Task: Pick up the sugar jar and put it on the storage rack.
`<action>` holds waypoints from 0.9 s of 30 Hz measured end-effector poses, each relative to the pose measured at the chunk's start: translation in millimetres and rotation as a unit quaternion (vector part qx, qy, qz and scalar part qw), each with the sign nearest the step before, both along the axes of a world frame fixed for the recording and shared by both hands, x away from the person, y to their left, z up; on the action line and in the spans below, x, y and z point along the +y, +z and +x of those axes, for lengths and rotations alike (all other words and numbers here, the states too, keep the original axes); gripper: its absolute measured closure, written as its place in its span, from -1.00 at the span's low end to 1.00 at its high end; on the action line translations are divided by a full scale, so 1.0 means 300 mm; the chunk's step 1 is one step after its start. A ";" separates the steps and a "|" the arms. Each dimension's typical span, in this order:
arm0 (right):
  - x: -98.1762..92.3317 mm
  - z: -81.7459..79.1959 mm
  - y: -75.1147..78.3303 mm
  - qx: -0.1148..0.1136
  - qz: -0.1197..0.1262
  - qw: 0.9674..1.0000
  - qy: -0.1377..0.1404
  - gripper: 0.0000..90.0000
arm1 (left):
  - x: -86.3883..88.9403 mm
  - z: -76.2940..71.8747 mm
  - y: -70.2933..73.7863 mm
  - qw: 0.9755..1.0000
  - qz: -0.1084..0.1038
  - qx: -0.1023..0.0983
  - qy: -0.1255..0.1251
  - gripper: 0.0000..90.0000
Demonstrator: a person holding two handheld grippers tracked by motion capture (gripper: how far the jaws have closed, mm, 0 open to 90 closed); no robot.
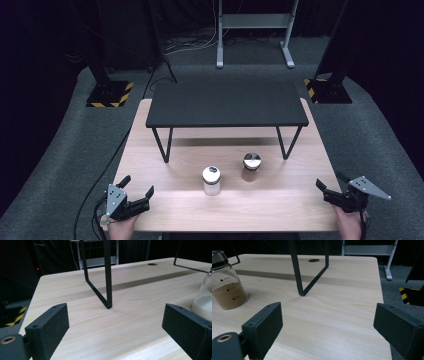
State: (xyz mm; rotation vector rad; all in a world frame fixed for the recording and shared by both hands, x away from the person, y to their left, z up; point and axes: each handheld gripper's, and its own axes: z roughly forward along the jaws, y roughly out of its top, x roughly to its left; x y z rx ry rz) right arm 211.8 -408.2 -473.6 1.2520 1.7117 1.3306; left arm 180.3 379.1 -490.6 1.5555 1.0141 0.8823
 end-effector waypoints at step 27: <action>0.007 0.015 0.005 0.013 -0.005 1.000 0.009 -0.84 | 0.002 0.016 0.058 0.998 0.024 0.017 -0.057 -0.87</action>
